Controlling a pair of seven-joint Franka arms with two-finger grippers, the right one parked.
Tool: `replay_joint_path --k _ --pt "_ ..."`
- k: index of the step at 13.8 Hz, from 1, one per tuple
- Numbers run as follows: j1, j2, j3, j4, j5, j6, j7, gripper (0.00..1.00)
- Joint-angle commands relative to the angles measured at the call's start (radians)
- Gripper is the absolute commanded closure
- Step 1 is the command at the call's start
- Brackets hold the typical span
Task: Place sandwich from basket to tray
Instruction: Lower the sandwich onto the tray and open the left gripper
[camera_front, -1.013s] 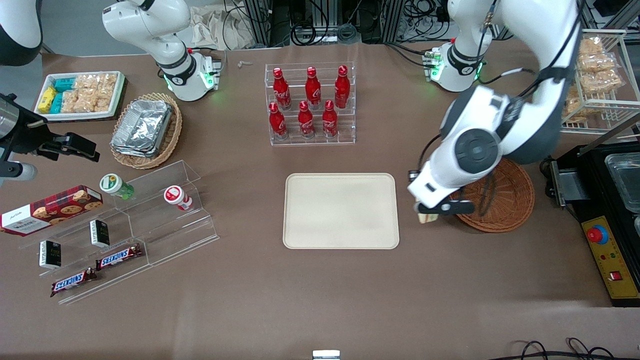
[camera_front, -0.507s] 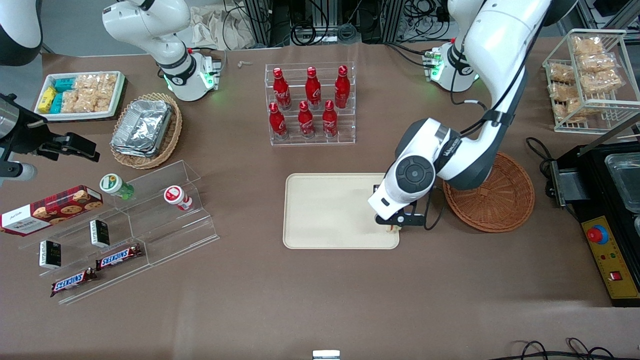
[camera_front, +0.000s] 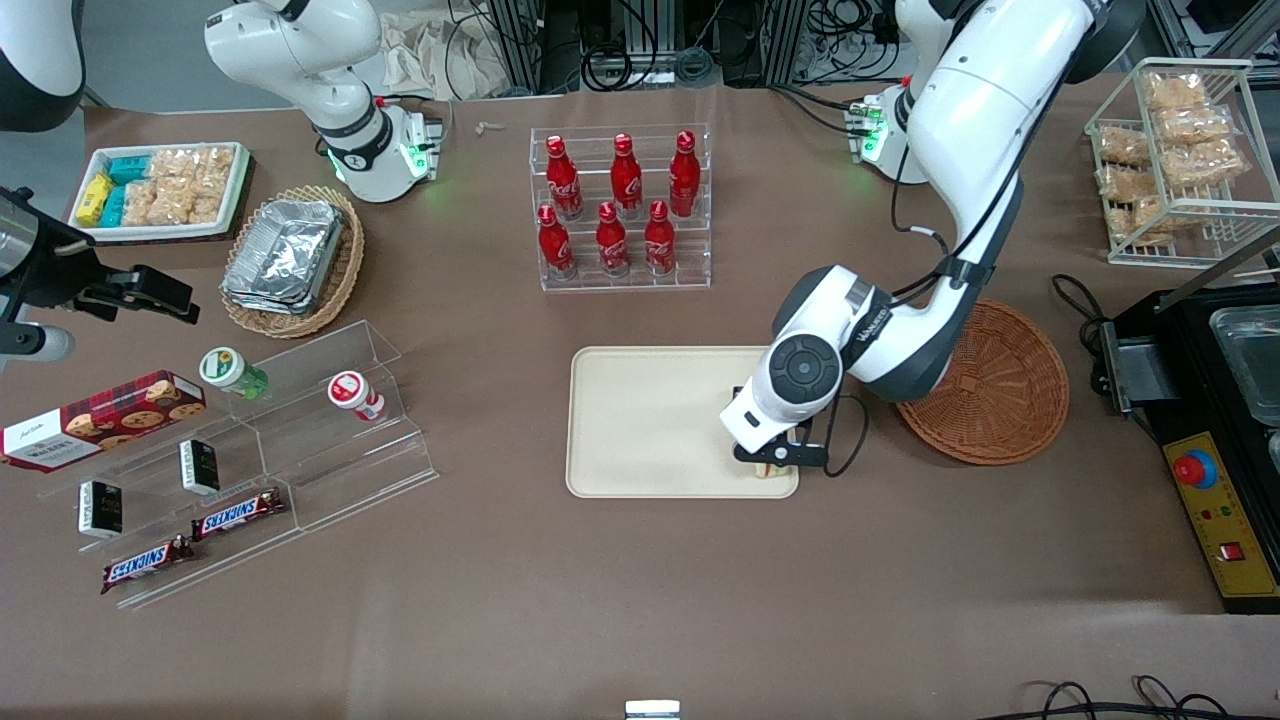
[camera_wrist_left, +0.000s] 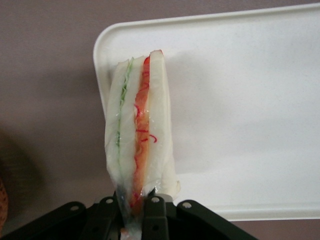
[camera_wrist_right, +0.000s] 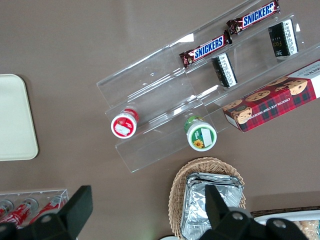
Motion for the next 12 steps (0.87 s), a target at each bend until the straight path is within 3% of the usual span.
replay_joint_path --k 1,2,4,10,12 --pt "-0.024 0.032 0.006 0.029 0.020 0.004 -0.017 0.81" --pt "-0.024 0.032 0.006 0.028 0.020 0.002 -0.020 0.69" --pt "-0.024 0.032 0.009 0.028 0.035 -0.008 -0.019 0.00" --pt "-0.005 -0.021 0.015 0.040 0.046 -0.082 -0.025 0.00" --pt "0.045 -0.078 0.015 0.035 0.046 -0.123 -0.008 0.00"
